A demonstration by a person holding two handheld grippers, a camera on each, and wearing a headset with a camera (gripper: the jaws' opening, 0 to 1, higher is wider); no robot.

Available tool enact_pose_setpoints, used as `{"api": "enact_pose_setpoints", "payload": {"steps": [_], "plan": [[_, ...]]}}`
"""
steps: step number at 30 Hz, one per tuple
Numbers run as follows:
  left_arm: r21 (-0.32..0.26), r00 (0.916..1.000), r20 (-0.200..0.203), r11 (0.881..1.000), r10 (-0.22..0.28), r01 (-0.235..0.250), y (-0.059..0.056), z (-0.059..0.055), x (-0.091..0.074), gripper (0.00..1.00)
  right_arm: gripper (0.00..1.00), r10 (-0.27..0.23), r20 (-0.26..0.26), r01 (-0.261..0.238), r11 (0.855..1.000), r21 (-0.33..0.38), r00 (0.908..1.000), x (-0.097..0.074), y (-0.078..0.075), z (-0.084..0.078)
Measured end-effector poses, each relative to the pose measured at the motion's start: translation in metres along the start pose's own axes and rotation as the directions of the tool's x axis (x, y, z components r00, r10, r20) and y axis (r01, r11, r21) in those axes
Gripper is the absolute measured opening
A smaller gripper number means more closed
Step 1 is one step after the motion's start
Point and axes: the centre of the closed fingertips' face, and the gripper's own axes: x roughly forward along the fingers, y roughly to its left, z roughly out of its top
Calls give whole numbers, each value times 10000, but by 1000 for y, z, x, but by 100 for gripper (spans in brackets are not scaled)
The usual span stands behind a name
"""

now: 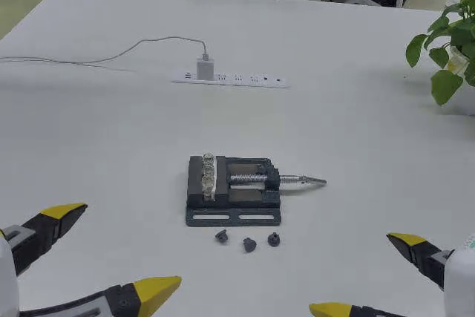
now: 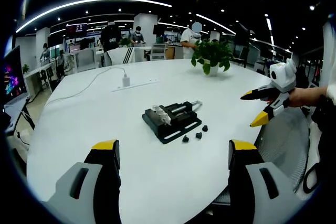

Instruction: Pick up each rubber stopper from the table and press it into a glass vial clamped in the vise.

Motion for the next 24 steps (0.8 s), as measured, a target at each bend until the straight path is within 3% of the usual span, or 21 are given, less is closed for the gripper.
{"api": "enact_pose_setpoints", "payload": {"steps": [24], "plan": [[33, 9998, -69, 9998, -186, 186, -1, 0, 7, 83, 82, 398, 42, -398, 9992, 12, 9992, 24, 12, 8]]}}
